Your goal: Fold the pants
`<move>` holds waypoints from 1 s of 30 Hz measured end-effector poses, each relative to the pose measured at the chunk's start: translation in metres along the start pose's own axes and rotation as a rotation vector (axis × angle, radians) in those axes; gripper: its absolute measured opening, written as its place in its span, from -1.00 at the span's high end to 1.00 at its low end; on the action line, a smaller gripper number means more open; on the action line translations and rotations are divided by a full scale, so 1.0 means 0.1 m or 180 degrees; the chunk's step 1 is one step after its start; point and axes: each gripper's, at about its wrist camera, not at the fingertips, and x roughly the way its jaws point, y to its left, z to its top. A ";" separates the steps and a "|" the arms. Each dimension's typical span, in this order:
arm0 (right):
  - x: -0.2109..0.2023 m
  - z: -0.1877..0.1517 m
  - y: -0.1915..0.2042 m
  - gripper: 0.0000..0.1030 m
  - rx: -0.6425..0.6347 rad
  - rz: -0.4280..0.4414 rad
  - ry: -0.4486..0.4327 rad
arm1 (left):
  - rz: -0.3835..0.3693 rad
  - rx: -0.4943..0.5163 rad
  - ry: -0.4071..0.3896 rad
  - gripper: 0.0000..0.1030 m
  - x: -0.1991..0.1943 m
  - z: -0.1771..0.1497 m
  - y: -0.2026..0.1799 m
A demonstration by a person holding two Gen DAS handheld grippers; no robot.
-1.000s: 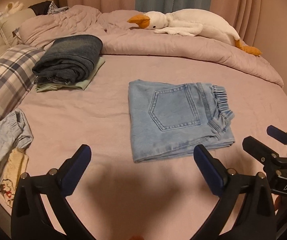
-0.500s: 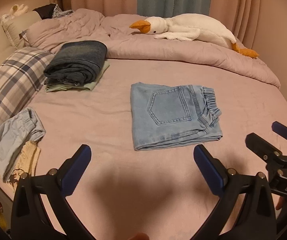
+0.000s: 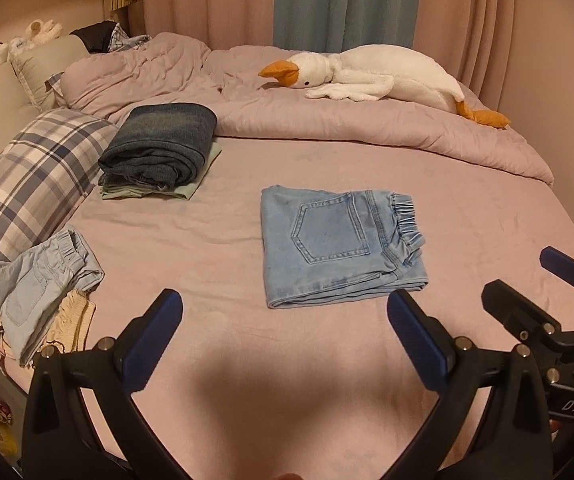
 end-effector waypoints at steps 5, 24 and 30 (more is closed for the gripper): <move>-0.03 0.00 0.00 -0.98 0.0002 0.0010 -0.0017 | 0.0025 0.0021 -0.0047 -0.99 -0.08 0.02 -0.03; -0.08 0.03 0.00 -0.98 -0.0016 0.0002 -0.0034 | 0.0098 0.0065 -0.0087 -0.99 -0.13 0.03 -0.03; -0.08 0.03 0.00 -0.98 -0.0011 0.0004 -0.0029 | 0.0097 0.0067 -0.0080 -0.99 -0.13 0.02 -0.02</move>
